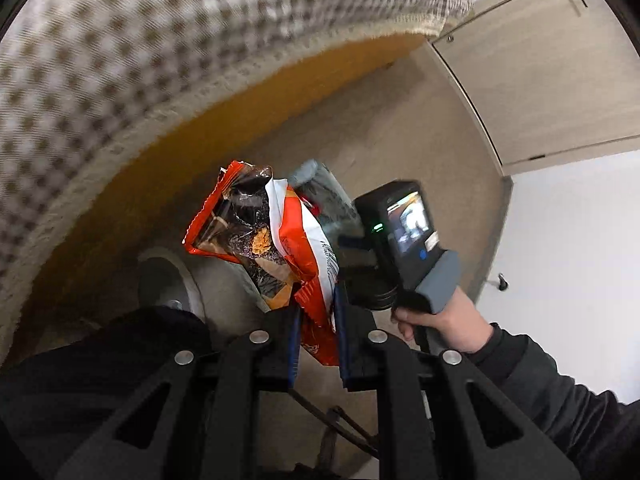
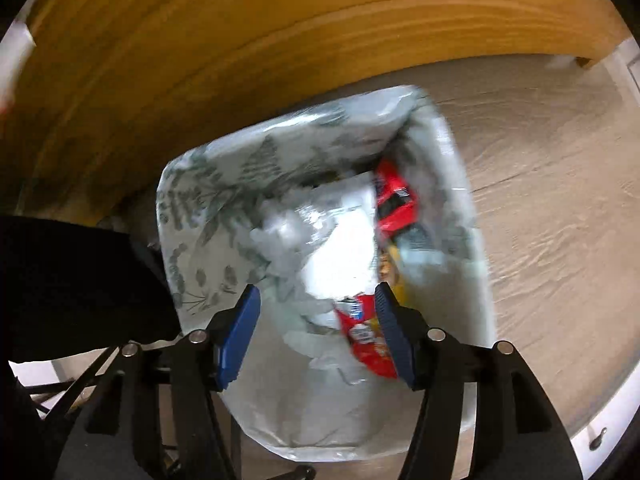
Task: Collect trash
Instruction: 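Carry the chip bag and tissue down into the bin while both tools open to release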
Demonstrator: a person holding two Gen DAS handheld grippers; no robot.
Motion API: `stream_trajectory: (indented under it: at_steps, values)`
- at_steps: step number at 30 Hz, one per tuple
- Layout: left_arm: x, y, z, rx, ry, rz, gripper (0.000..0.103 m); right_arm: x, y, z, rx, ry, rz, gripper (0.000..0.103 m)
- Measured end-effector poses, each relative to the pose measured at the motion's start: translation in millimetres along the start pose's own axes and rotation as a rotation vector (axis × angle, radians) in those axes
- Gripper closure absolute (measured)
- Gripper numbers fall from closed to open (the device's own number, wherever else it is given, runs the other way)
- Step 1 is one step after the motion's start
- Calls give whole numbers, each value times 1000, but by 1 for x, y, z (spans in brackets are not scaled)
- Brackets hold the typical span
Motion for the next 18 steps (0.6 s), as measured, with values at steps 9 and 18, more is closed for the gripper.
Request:
stream_trajectory:
  at_steps: [9, 18]
  values:
    - [-5, 91, 21, 22, 5, -241, 90, 42, -55, 86, -10, 234, 106, 45]
    - [-2, 155, 28, -54, -16, -388, 26, 59, -53, 97, 9, 238, 114, 45]
Point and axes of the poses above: each gripper's, at about its wrist camera, not at the fingertips, and y roughly the way its jaws point, z to its right, x to its underside, the point moved 5 cm from there along y, roughly the way its jaws point, and after that the axes turned 7 degrees about y, right-handed, at the moved point
